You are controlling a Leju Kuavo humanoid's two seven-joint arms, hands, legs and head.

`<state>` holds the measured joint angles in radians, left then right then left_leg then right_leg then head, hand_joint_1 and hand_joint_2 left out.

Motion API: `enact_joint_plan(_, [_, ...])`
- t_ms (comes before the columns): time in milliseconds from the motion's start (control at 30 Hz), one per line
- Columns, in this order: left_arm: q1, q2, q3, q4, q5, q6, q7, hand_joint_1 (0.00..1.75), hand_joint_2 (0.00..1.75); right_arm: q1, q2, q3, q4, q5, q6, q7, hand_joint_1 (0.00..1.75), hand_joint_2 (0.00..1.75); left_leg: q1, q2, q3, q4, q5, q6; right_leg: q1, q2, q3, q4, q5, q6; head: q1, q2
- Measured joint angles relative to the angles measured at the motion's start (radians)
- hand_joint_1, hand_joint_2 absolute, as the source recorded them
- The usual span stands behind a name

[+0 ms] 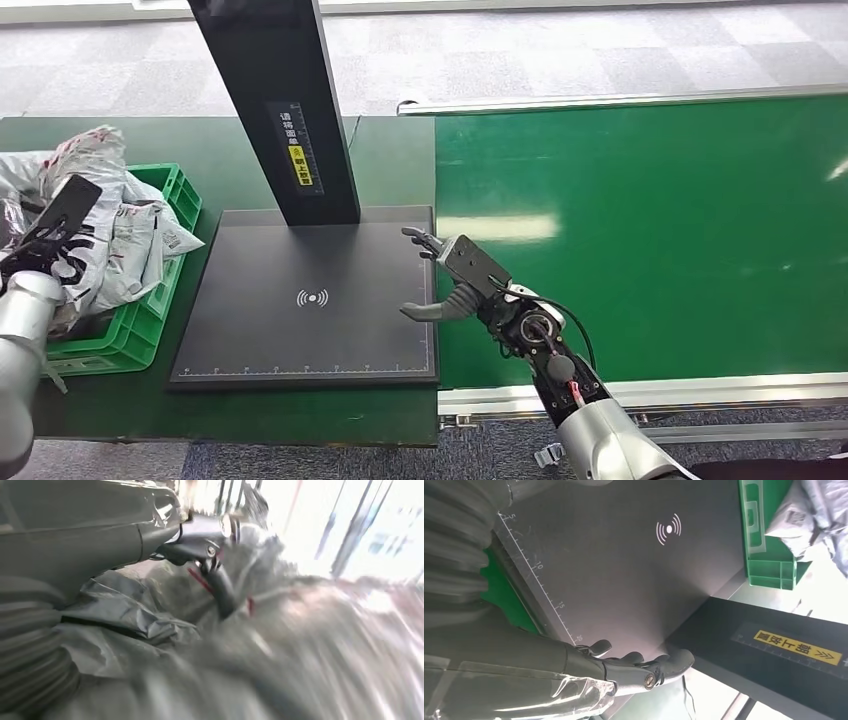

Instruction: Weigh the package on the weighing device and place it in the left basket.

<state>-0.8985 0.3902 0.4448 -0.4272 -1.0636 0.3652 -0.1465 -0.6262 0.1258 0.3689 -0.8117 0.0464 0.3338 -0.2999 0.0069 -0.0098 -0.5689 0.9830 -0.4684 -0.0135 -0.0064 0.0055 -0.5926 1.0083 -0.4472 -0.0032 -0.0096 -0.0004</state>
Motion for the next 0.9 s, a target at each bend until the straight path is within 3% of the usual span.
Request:
enact_joint_plan(67, [0.032,-0.023,0.022,-0.057,0.139,0.184,-0.152,0.0,0.0,0.005,0.0,0.004,-0.016,-0.008,0.002,0.008,0.0,1.75,0.0,0.003,0.0,0.0,0.0,0.0,0.0,0.002,-0.001,0.0,0.0,0.0,0.0,0.0])
enact_joint_plan(133, [0.065,-0.046,0.054,-0.136,0.197,0.278,-0.284,0.0,0.0,0.006,0.001,0.009,-0.023,-0.016,0.002,0.007,0.0,1.75,0.0,0.006,0.0,0.0,0.0,0.0,0.0,0.005,-0.002,0.0,0.001,0.0,0.0,0.0])
enact_joint_plan(267, [0.115,-0.113,0.19,-0.315,0.137,0.295,-0.5,0.0,0.0,0.006,0.004,0.021,-0.026,-0.04,0.008,-0.01,0.0,1.75,0.0,0.007,-0.001,0.0,-0.001,0.0,0.0,0.006,-0.003,0.0,0.0,0.0,0.0,0.0])
enact_joint_plan(433, [0.154,-0.182,0.3,-0.518,0.139,0.295,-0.55,0.0,0.0,0.005,0.005,0.034,-0.026,-0.051,0.012,-0.025,0.0,1.75,0.001,0.01,-0.001,0.0,-0.001,-0.001,0.0,0.009,-0.004,0.0,0.0,0.0,0.0,0.0])
enact_joint_plan(567, [0.181,-0.211,0.323,-0.622,0.232,0.295,-0.553,0.0,1.75,0.003,0.005,0.042,-0.026,-0.054,0.013,-0.037,0.0,1.75,0.001,0.009,-0.001,0.0,-0.001,-0.001,0.0,0.008,-0.004,0.0,0.0,0.0,0.0,0.0])
enact_joint_plan(700, [0.231,-0.231,0.289,-0.703,0.459,0.295,-0.553,0.0,1.75,0.003,0.003,0.045,-0.026,-0.068,0.011,-0.05,0.0,1.75,0.001,0.009,-0.001,0.0,-0.001,-0.001,0.0,0.008,-0.004,0.0,0.0,0.0,0.0,0.0])
enact_joint_plan(900, [0.282,-0.254,0.226,-0.775,0.503,0.295,-0.554,0.0,1.75,0.003,-0.001,0.047,-0.026,-0.074,0.01,-0.053,0.0,1.75,0.001,0.007,-0.002,0.0,-0.001,-0.001,0.0,0.007,-0.004,0.0,0.0,0.0,0.0,0.0])
